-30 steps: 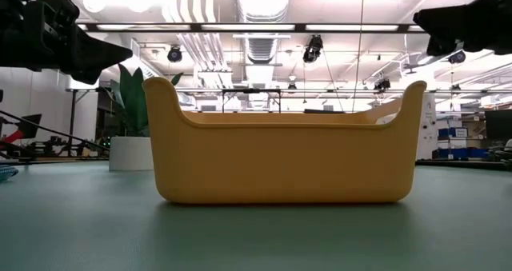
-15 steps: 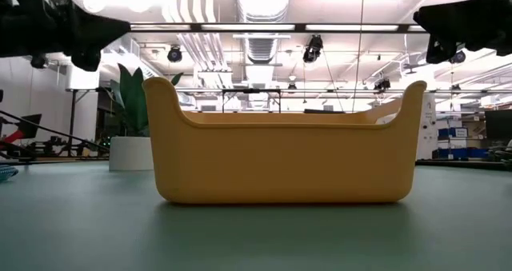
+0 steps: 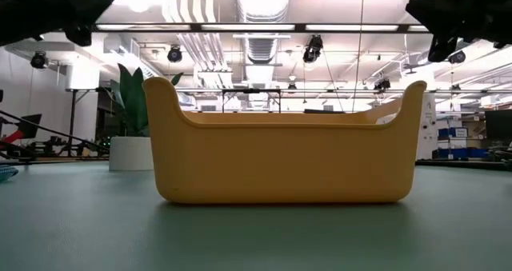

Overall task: Pick and place USB-C Cables
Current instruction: Put the green charger cable into the yellow bin

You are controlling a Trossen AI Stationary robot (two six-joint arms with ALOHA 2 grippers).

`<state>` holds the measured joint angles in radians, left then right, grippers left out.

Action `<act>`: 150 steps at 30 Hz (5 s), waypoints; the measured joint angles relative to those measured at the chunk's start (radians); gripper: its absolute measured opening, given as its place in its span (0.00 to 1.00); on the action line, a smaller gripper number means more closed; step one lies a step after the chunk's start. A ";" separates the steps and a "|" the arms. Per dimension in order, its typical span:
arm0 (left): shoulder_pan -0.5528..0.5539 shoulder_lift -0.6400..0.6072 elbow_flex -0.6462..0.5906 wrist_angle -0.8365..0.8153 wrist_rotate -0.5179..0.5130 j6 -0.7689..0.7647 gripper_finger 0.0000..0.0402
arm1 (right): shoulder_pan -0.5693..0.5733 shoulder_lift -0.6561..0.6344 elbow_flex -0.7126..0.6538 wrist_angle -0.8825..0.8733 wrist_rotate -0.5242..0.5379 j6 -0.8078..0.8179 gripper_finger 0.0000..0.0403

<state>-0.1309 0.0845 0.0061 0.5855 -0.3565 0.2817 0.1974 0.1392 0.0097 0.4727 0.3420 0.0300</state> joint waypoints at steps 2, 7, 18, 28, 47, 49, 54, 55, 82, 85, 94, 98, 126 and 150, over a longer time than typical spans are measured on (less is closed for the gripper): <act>0.000 0.000 0.000 0.043 0.000 0.045 0.00 | 0.000 0.041 0.000 0.049 0.015 0.004 0.12; 0.000 0.000 0.000 0.127 -0.003 0.168 0.00 | 0.000 0.167 0.037 0.092 0.097 0.024 0.12; 0.000 0.000 0.005 0.148 -0.027 0.258 0.00 | -0.008 0.457 0.254 0.065 0.257 0.023 0.12; 0.000 0.000 0.004 0.148 -0.027 0.259 0.00 | -0.129 0.611 0.580 -0.435 0.270 0.135 0.12; 0.000 0.000 0.011 0.263 -0.027 0.302 0.00 | -0.509 0.876 0.990 -1.088 -0.061 0.053 0.05; 0.000 0.000 0.011 0.295 -0.027 0.302 0.00 | -0.551 0.914 1.016 -1.115 -0.106 -0.004 0.04; 0.000 0.000 0.005 0.295 -0.027 0.300 0.00 | -0.644 1.014 1.073 -1.190 -0.187 -0.167 0.02; 0.000 0.000 0.004 0.295 -0.027 0.300 0.00 | -0.659 1.034 1.079 -1.210 -0.207 -0.210 0.02; 0.000 0.000 0.002 0.268 -0.026 0.298 0.00 | -0.797 1.431 1.089 -1.280 -0.263 -0.614 0.29; 0.000 0.000 0.002 0.267 -0.026 0.298 0.00 | -0.819 1.442 1.089 -1.277 -0.263 -0.615 0.36; 0.000 0.000 0.001 0.262 -0.026 0.298 0.00 | -0.872 1.483 1.081 -1.281 -0.264 -0.607 0.44; 0.000 0.000 0.001 0.261 -0.026 0.298 0.00 | -0.876 1.505 1.076 -1.285 -0.267 -0.612 0.44; 0.000 0.000 0.000 0.257 -0.026 0.299 0.00 | -0.879 1.574 1.074 -1.287 -0.289 -0.592 0.06; 0.000 0.000 0.000 0.234 -0.027 0.299 0.00 | -0.879 1.488 1.073 -1.264 -0.342 -0.512 0.07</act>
<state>-0.1307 0.0849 0.0063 0.8198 -0.3832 0.5804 -0.6815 1.6273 1.0832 -0.7918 0.0002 -0.4815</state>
